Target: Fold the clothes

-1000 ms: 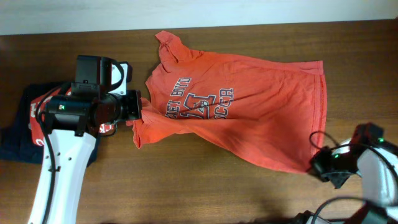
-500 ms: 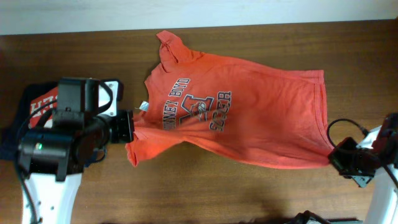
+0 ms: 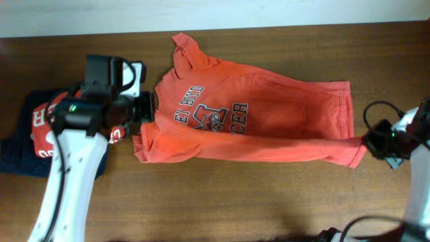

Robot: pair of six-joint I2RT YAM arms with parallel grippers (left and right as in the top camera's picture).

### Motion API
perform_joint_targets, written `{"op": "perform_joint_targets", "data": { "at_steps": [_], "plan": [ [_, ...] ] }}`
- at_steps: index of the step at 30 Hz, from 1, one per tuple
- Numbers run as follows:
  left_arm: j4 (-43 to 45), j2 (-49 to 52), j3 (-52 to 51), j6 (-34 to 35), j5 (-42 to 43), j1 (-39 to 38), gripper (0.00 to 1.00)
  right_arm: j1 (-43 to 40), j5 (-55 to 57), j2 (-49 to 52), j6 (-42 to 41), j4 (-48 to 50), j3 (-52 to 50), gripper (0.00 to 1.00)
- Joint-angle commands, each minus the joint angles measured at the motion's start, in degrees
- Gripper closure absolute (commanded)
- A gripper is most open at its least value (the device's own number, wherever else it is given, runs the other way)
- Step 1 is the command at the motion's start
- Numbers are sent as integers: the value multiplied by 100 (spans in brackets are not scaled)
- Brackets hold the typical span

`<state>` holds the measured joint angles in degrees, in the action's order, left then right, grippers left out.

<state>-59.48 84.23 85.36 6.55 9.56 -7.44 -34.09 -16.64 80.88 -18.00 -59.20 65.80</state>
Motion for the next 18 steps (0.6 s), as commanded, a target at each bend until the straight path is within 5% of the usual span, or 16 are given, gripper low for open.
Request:
{"op": "perform_joint_targets", "data": {
  "at_steps": [1,7,10,12,18],
  "plan": [
    [330,605,28,-240,28,-9,99,-4,-699,496,-28,433,85,96],
    [1054,1558,28,-516,109,-7,98,155,-918,1117,-50,1416,85,95],
    [1429,1696,31,-708,83,-7,75,234,-1058,1163,-50,1823,92,75],
    [1434,1657,133,-750,-22,26,45,205,-1165,1141,-50,1871,127,53],
    [1189,1543,1200,-1224,225,125,31,164,-1405,1130,-48,2039,422,37]
  ]
}}
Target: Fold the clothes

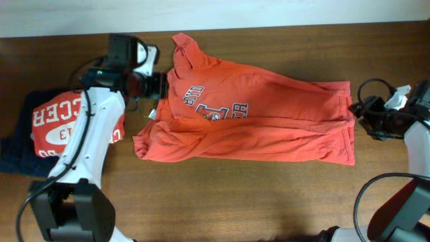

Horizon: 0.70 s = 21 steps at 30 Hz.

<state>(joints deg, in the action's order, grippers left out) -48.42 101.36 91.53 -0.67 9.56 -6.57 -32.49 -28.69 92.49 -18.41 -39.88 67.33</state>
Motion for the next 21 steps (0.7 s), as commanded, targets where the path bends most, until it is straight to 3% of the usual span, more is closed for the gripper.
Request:
{"op": "perform_joint_targets", "data": {
  "at_steps": [1,8,14,21],
  "plan": [
    [258,-170,649,-743,435,20,28,48,-352,-28,-2,352,278,34],
    [1635,658,658,-638,1384,17,27,404,-363,-22,79,975,275,27],
    [3182,2170,658,341,1971,7,28,522,-57,-22,81,802,271,27],
    [4144,3102,658,1086,1952,-210,28,522,114,-22,103,551,260,27]
  ]
}}
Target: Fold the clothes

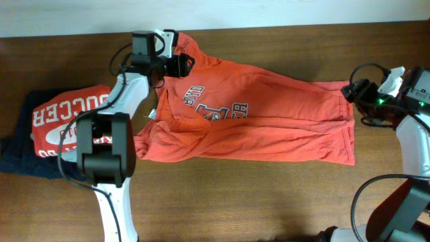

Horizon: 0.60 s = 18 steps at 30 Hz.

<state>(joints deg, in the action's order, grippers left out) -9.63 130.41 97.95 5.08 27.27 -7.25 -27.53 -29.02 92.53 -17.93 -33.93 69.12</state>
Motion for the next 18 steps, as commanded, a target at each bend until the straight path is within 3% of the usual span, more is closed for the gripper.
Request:
{"op": "perform_joint_targets", "data": {
  "at_steps": [1,9,16,18],
  "plan": [
    [343,297,15,638,157,-173,28,26,146,-26,55,-57,72,27],
    [232,632,13,1639,-608,-313,37,26,533,-26,52,-232,52,27],
    [568,774,13,1770,-1016,-315,38,26,533,-26,52,-254,52,27],
    [691,885,13,1980,-1016,-321,45,26,575,-26,52,-302,52,28]
  ]
}}
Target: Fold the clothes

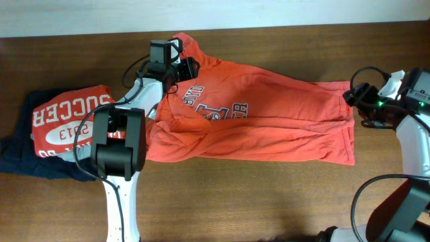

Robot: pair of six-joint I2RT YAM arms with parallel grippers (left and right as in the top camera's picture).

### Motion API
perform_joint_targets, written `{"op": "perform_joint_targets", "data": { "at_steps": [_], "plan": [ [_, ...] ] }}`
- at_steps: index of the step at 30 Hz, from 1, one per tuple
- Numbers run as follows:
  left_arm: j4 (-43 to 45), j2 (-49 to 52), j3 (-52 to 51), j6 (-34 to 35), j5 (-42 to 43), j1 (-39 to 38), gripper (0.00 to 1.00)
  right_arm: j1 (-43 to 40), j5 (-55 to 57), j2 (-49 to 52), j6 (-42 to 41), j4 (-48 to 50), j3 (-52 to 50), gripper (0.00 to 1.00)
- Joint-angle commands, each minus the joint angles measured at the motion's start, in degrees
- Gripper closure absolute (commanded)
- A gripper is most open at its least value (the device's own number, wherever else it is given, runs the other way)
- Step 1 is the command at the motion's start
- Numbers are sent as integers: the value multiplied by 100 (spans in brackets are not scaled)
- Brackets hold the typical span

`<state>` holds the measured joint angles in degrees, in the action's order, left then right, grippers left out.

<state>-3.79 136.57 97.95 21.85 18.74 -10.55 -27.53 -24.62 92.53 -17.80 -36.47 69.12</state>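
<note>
The orange T-shirt (pixel 269 114) lies spread across the table, collar to the left and hem to the right. A lengthwise crease runs along its near half. My left gripper (pixel 187 67) rests on the shirt's far shoulder, beside the collar. My right gripper (pixel 352 97) sits at the far corner of the hem, touching the cloth edge. From overhead I cannot make out how the jaws of either gripper stand, or whether they hold cloth.
A folded red shirt with white lettering (pixel 70 124) lies on a dark navy garment (pixel 20 151) at the left. The wooden table (pixel 269 202) ends at a white wall along the far side. Cables trail from the right arm near the right edge.
My left gripper has shifted slightly to the right along the shirt's shoulder. My right gripper has dropped a little nearer. The shirt's shape looks unchanged.
Both grippers first held the shirt's near edge stretched between them, left at the sleeve side and right at the hem corner. Then that edge lay carried over the shirt toward the far side. Later both grippers were at the far edge, where they remain now.
</note>
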Motion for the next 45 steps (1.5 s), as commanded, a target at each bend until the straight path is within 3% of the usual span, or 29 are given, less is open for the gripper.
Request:
{"op": "perform_joint_targets", "data": {
  "at_steps": [1,8,14,22,31,37,45],
  "plan": [
    [149,304,13,304,-153,4,48,26,138,-26,39,-66,52,27],
    [551,413,13,323,-164,-205,65,26,138,-26,42,-199,52,28],
    [212,409,247,317,-92,-203,90,26,138,-26,42,-234,52,28],
    [-595,192,839,267,173,-103,99,26,378,-22,39,-234,52,28],
    [-2190,-828,1021,63,564,-103,99,26,455,645,37,129,52,27],
    [-3458,-1552,1021,-424,546,-103,99,26,-7,1482,35,979,52,27],
    [-4081,-1652,1021,-763,286,-114,99,55,105,2050,-254,1692,52,28]
  ]
}}
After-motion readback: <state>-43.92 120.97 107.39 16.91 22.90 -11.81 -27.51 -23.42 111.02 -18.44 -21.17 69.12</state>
